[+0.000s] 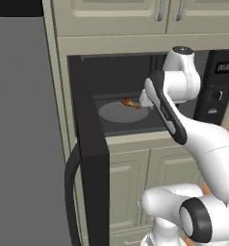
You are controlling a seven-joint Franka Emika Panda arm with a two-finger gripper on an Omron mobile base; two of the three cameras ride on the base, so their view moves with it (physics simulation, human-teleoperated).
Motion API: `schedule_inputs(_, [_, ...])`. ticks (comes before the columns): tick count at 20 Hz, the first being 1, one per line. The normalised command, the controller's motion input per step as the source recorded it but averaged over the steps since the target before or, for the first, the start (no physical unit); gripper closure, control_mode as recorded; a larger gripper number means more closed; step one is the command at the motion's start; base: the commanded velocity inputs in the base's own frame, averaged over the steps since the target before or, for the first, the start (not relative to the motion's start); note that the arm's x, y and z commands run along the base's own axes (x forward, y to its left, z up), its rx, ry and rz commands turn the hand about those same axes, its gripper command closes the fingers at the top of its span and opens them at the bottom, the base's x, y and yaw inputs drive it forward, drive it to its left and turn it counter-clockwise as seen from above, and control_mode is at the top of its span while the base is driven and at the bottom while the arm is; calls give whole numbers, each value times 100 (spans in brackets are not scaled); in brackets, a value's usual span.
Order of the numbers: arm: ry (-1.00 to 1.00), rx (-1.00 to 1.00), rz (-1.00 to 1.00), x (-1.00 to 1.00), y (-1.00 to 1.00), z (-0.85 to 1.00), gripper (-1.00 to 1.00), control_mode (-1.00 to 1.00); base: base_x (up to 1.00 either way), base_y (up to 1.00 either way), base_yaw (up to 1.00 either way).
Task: Close the microwave door.
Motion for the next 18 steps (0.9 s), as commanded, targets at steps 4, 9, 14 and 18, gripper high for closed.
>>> schedule_inputs(4, [0,0,0,0,0,0,-100,100,-26,-6,1])
schedule_inputs(9, [0,0,0,0,0,0,-100,100,-70,0,0])
schedule_inputs(14, [0,0,0,0,0,0,-100,100,-66,1,0])
schedule_inputs(18, [0,0,0,0,0,0,-100,100,-38,4,0])
